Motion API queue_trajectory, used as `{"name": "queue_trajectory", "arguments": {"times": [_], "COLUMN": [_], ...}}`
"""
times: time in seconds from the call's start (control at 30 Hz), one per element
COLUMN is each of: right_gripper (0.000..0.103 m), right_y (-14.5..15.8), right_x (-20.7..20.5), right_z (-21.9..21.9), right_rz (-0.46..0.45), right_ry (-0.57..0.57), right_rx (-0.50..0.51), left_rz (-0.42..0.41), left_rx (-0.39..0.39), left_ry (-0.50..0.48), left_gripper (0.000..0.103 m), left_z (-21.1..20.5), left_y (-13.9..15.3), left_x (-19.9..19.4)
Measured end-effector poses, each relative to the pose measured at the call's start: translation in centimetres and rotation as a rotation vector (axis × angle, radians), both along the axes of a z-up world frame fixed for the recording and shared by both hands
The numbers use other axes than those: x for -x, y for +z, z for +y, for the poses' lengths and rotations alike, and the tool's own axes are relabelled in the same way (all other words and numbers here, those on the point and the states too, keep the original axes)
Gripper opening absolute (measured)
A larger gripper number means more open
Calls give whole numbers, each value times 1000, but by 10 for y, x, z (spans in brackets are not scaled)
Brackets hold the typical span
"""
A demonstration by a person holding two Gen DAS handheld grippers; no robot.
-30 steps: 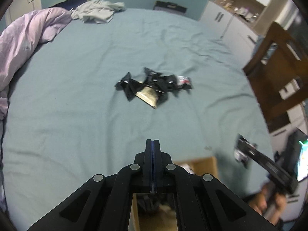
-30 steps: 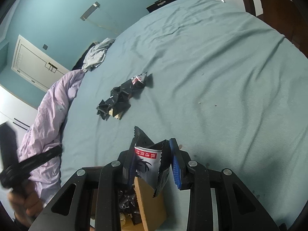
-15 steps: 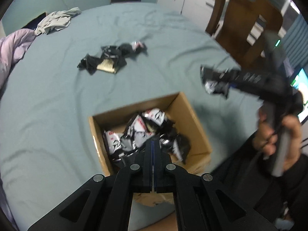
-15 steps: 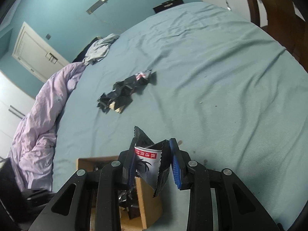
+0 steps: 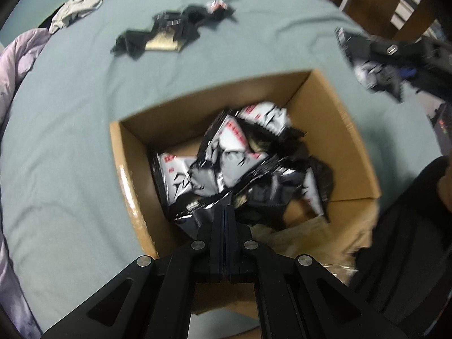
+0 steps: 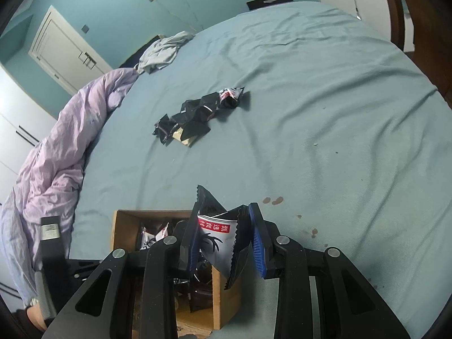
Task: Organize snacks
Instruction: 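Carry the black packet over the box and open the left tool while the right tool holds its packet, then carry the white red-labelled packet over the box and open the right tool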
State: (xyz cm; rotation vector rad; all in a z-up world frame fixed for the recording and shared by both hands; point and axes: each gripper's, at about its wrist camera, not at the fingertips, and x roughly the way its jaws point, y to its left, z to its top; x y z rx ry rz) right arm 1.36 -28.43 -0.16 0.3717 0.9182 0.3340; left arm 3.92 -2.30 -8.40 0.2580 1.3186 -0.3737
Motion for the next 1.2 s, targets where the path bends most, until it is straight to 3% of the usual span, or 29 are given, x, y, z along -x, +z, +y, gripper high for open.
{"name": "queue_trajectory", "arguments": {"times": [0.3,0.37,0.43,0.5,0.7,0.87,1.1,1.2], "right_gripper": [29,29,29,29,29,29,29,30], "right_y": [3,4,7,10,8,-3,-33,-34], "right_x": [3,5,9,15,37,38,29,21], "right_z": [16,17,19,21,25,62,112,124], "right_rz": [-21,-30,-47,-60,-42,-12,100,123], "right_ry": [26,30,36,51,111,212,360,364], "right_rx": [67,73,80,78,5,194,424,453], "left_rz": [-46,-15,-60,-136,-294,-358,-324,-320], "left_rx": [-48,-18,-8,1,25,-49,-102,-107], "left_ry": [-41,-57,-68,-77,-18,75,114,113], "left_gripper": [5,22,68,81,89,89,89,89], "left_z": [-6,-10,-13,-15,4,22,31,31], "left_y": [-2,2,14,29,66,71,59,58], "left_x": [4,3,9,14,14,-3,-12,-11]}}
